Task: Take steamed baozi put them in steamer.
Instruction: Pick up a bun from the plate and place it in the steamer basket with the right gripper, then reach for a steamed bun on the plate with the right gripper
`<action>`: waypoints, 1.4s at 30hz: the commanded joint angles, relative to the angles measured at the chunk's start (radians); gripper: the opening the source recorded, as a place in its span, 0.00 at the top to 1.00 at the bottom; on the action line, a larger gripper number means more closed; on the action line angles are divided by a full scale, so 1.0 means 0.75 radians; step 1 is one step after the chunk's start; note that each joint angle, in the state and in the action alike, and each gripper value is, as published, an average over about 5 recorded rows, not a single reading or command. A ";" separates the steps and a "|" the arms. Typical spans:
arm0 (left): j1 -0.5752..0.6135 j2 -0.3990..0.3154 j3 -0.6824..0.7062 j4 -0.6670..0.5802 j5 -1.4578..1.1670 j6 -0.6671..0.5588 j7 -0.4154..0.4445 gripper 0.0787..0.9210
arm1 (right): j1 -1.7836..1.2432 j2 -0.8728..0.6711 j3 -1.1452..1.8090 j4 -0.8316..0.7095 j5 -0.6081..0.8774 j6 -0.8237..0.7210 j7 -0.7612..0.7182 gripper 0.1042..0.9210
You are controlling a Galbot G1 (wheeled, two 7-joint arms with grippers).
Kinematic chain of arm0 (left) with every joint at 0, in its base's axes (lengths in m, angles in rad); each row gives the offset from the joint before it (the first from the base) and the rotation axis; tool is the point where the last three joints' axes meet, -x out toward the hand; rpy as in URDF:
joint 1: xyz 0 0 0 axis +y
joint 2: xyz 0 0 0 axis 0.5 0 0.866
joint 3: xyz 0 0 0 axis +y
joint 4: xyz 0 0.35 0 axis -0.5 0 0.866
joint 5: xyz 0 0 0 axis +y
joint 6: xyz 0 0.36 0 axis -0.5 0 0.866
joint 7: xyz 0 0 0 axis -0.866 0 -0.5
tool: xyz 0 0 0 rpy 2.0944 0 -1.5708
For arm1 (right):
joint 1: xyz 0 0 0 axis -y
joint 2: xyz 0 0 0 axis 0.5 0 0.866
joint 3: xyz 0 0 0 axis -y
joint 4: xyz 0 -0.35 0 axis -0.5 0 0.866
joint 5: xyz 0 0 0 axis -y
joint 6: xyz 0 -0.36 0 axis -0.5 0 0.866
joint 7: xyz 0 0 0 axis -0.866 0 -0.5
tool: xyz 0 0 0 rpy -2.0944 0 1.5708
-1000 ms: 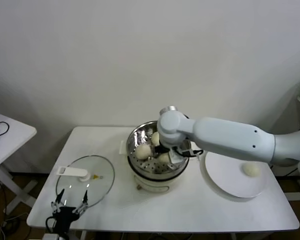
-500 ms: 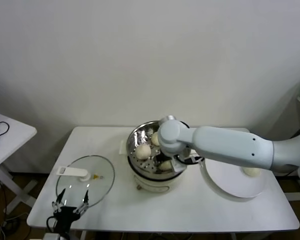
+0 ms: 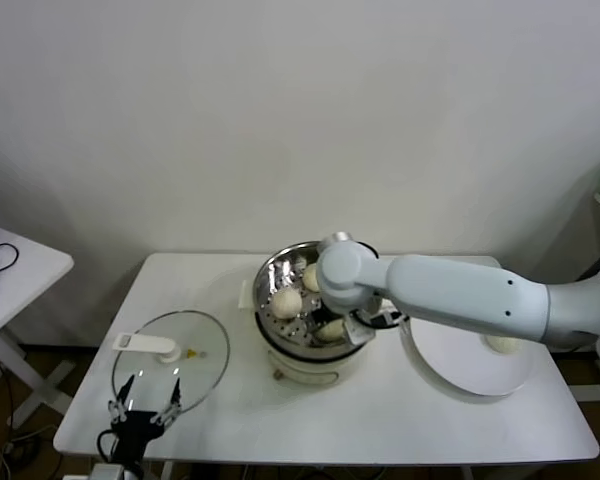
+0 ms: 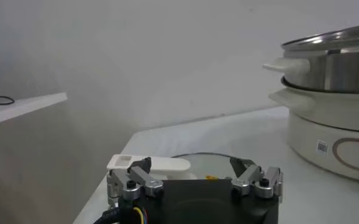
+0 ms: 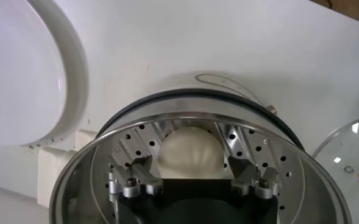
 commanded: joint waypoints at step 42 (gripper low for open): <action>-0.059 0.034 0.088 0.010 0.026 0.020 0.001 0.12 | -0.312 -0.947 0.461 -0.503 0.793 -0.865 0.162 0.12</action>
